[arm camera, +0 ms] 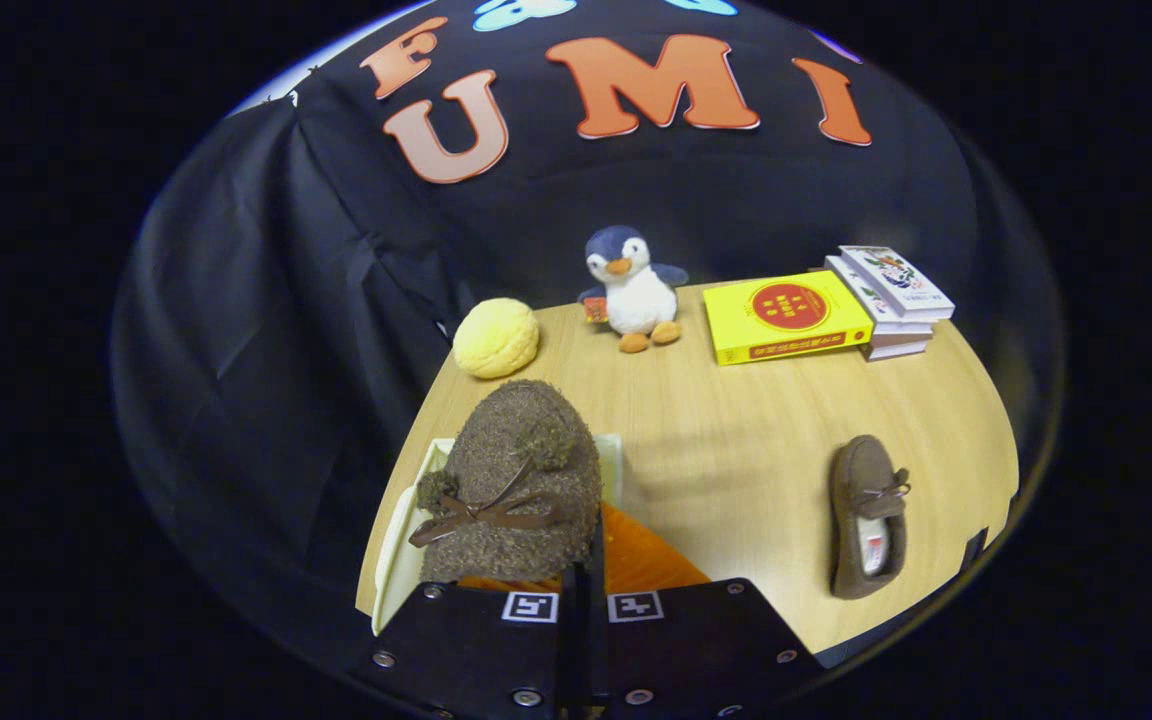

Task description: Open the storage box then place both shoes into the box .Put the left shoe in first, then the right shoe, with the right side of both shoes facing outward in a uniform manner.

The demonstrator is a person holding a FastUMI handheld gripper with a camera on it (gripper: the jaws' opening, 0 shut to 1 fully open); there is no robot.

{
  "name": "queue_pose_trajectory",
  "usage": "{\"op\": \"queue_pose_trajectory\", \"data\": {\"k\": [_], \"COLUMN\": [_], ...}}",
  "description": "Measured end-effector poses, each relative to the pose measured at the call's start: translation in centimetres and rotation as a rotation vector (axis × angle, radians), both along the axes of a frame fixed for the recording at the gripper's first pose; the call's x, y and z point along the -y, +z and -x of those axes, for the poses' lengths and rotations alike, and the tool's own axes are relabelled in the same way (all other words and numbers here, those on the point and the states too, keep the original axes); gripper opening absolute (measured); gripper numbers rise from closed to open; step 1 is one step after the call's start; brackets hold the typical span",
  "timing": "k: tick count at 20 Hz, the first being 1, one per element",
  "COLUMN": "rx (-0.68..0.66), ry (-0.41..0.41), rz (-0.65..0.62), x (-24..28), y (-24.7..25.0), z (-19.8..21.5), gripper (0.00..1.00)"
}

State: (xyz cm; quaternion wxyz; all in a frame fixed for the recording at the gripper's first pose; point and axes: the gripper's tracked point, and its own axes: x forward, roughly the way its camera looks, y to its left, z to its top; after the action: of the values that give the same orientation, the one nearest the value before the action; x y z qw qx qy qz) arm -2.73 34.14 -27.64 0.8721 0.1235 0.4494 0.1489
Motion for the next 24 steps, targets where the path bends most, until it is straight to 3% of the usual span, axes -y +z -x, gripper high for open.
{"op": "queue_pose_trajectory", "data": {"k": [9, 15, 17, 18, 23, 24], "rx": [-0.198, -0.371, -0.414, -0.426, -0.413, -0.39], "ry": [0.07, 0.091, 0.118, 0.133, 0.166, 0.171], "rz": [0.141, 0.121, 0.052, 0.032, -0.146, -0.178], "x": [-7.8, -9.8, -10.8, -10.8, -9.6, -8.9], "y": [-9.0, -12.5, -12.5, -12.3, -7.9, -6.4], "z": [2.0, 3.8, 5.0, 5.8, 5.9, 5.7], "gripper": [0.05, 0.11, 0.24, 0.38, 0.66, 0.77]}}
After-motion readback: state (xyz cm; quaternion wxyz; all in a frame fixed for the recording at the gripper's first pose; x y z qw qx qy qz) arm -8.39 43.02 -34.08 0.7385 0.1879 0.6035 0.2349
